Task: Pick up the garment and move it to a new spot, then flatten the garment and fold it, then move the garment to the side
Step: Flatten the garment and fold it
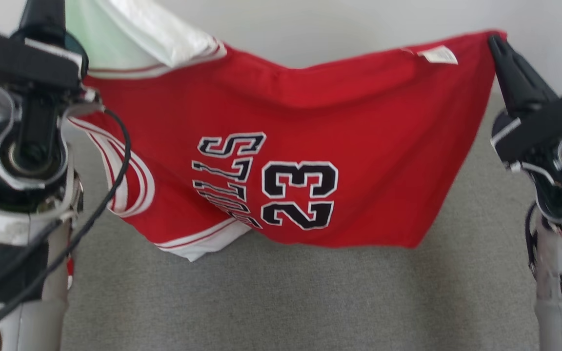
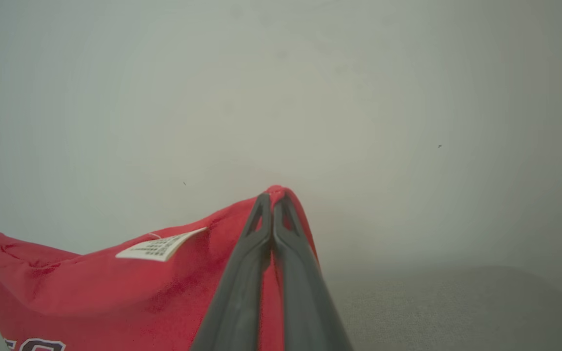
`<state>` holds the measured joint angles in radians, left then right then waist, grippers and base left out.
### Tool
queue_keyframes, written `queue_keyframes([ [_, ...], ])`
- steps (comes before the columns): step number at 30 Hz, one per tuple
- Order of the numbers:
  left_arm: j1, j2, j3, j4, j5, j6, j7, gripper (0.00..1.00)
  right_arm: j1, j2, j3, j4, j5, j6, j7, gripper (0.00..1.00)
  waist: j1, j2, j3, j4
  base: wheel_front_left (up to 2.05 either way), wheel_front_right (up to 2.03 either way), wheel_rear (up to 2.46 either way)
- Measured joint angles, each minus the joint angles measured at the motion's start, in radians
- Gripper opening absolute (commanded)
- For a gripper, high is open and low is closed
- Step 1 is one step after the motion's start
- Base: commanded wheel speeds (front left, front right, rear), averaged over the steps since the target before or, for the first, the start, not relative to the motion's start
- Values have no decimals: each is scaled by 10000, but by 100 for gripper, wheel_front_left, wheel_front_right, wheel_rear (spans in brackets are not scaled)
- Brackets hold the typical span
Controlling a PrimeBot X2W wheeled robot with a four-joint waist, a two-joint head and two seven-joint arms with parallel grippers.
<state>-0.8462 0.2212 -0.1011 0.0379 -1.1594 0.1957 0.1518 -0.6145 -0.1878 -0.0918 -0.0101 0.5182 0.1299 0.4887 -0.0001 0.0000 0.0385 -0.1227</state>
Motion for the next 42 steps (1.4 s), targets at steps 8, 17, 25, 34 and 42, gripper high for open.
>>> queue_keyframes([
  [8,-2697,1114,-180,1799,2644,155,-2042,0,-3711,1243,-238,2370,-1988,2,-1977,0,5,1,1592,-281,0,0,0],
  [17,-6192,493,-489,1891,3624,-2006,-4052,0,-6968,1317,-134,3910,-3624,2,-6134,0,7,3,3590,-729,0,0,0],
  [25,-4176,286,-972,1787,3110,-3181,-4142,0,-5865,79,2688,5501,-4272,2,-6855,0,6,4,4732,-831,0,0,0],
  [34,270,813,199,1028,1565,-3091,-4136,0,-3813,-1154,5237,5649,-635,4,-5386,0,2,2,4798,-510,0,0,0],
  [42,5298,694,819,-1237,-372,-2934,-3358,0,-745,-2738,5827,3720,2134,4,-3908,0,-2,-1,3733,-247,0,0,0],
])
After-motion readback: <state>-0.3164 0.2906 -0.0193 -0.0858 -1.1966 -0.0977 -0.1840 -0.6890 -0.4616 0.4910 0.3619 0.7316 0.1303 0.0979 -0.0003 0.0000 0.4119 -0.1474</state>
